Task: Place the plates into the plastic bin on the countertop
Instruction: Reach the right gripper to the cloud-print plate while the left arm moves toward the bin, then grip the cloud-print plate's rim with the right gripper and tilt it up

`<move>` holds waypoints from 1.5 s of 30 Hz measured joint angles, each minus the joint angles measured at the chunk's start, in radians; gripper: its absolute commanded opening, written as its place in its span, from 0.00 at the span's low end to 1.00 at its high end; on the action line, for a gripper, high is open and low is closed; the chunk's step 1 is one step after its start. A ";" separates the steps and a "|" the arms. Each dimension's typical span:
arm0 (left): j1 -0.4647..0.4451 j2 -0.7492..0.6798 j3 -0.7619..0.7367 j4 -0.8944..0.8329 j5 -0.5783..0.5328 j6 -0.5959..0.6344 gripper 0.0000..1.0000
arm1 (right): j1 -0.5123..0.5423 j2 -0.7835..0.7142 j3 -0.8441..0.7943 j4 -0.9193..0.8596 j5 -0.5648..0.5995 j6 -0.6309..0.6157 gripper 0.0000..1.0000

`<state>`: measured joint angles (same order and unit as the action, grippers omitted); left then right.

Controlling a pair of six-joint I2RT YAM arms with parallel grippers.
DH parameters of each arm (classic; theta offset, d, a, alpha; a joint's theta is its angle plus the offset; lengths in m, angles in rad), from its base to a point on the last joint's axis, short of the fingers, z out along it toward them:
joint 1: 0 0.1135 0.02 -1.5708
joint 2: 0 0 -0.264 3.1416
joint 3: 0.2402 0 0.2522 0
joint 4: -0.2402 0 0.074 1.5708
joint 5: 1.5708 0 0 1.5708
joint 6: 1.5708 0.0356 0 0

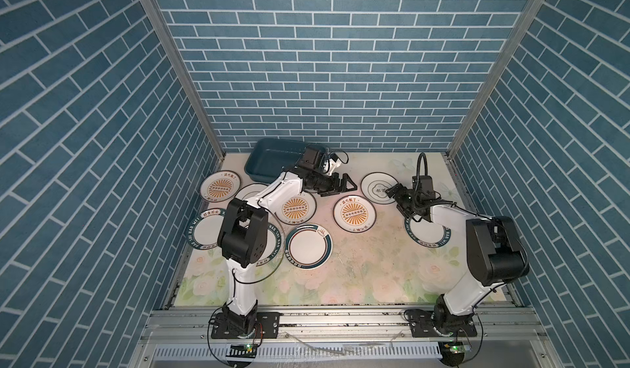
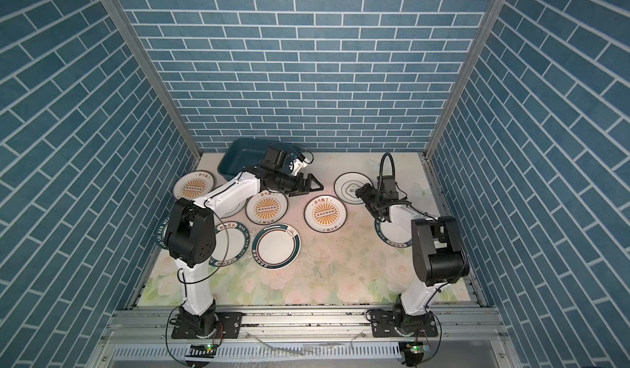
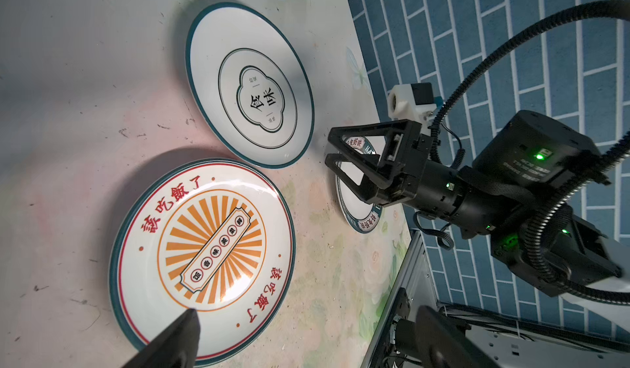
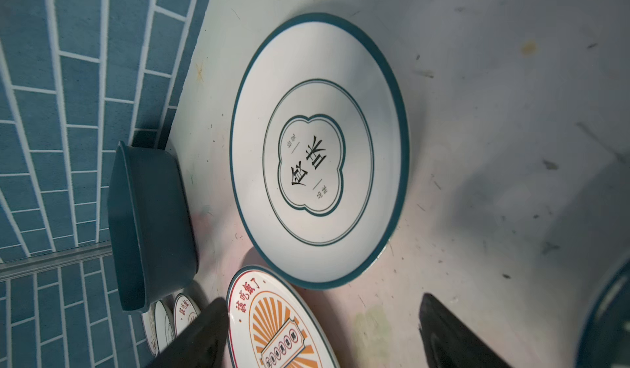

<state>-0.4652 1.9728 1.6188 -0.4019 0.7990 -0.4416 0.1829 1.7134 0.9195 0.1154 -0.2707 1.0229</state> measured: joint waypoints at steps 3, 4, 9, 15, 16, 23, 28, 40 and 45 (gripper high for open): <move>0.000 0.000 0.005 0.006 0.008 -0.010 1.00 | -0.003 0.040 -0.023 0.067 -0.021 0.025 0.83; 0.000 0.002 0.011 0.006 0.009 -0.013 1.00 | -0.005 0.052 -0.032 0.090 -0.027 0.032 0.82; 0.000 0.015 0.059 0.003 0.013 -0.014 1.00 | -0.015 0.099 -0.040 0.180 -0.047 0.063 0.74; 0.000 0.028 0.070 -0.003 0.006 -0.015 1.00 | -0.024 0.151 -0.040 0.275 -0.064 0.109 0.59; 0.000 0.030 0.070 -0.005 0.006 -0.015 1.00 | -0.026 0.156 -0.041 0.287 -0.065 0.115 0.56; 0.000 0.032 0.070 -0.005 -0.013 -0.027 1.00 | -0.029 0.177 -0.074 0.362 -0.062 0.161 0.34; 0.003 0.032 0.070 -0.004 -0.017 -0.041 1.00 | -0.032 0.208 -0.090 0.428 -0.060 0.205 0.21; 0.029 0.018 0.017 0.067 -0.031 -0.110 1.00 | -0.035 0.214 -0.087 0.449 -0.039 0.264 0.00; 0.047 -0.009 -0.006 0.095 -0.051 -0.154 1.00 | -0.035 0.192 -0.084 0.415 -0.032 0.263 0.00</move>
<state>-0.4187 1.9636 1.6127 -0.3069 0.7479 -0.5957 0.1478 1.9053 0.8352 0.5308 -0.3023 1.2858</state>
